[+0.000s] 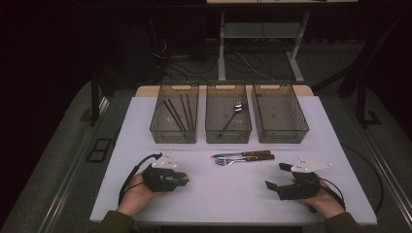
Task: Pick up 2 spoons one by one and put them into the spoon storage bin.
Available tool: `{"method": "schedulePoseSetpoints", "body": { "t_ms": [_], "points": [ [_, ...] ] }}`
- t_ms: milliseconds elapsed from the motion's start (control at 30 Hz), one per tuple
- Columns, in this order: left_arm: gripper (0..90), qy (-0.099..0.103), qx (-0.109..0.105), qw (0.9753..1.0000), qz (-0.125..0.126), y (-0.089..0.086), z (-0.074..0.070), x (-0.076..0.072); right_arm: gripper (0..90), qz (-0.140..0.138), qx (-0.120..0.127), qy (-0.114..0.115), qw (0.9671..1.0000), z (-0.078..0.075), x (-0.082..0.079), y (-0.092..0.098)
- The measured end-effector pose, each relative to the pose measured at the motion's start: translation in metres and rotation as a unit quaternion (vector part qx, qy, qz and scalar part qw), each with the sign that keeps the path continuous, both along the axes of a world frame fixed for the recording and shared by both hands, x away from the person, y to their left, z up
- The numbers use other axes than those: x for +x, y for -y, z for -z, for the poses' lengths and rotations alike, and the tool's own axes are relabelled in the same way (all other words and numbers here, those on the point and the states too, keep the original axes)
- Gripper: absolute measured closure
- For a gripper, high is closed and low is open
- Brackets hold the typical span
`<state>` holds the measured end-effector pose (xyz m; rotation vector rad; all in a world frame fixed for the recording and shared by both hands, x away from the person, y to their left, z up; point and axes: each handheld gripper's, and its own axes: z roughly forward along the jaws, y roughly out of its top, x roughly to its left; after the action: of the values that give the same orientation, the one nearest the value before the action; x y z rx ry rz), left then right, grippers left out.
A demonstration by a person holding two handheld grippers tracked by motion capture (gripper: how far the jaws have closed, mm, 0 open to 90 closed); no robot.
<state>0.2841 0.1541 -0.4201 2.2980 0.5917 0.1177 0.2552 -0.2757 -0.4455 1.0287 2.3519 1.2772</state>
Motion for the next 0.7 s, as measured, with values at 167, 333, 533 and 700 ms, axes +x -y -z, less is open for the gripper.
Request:
{"method": "schedulePoseSetpoints", "body": {
  "t_ms": [167, 333, 533, 700],
  "points": [
    [73.7, 0.007, -0.009, 0.9999, -0.002, 0.015, -0.009, 0.014, 14.3, 0.000, 0.000, 0.000, 1.0000, 0.000, 0.000, 0.000],
    [73.7, 0.018, -0.026, 0.9995, -0.003, 0.032, -0.021, 0.028, 14.3, 0.002, 0.002, 0.000, 1.0000, 0.000, 0.000, 0.000],
    [73.7, 0.030, -0.047, 0.9984, -0.003, 0.050, -0.035, 0.047, 14.3, 0.002, 0.001, 0.000, 1.0000, 0.000, 0.000, 0.000],
    [73.6, 0.035, -0.059, 0.9977, -0.001, 0.065, -0.049, 0.065, 14.3, 0.001, 0.002, -0.001, 1.0000, 0.000, 0.000, 0.001]
  ]
}}
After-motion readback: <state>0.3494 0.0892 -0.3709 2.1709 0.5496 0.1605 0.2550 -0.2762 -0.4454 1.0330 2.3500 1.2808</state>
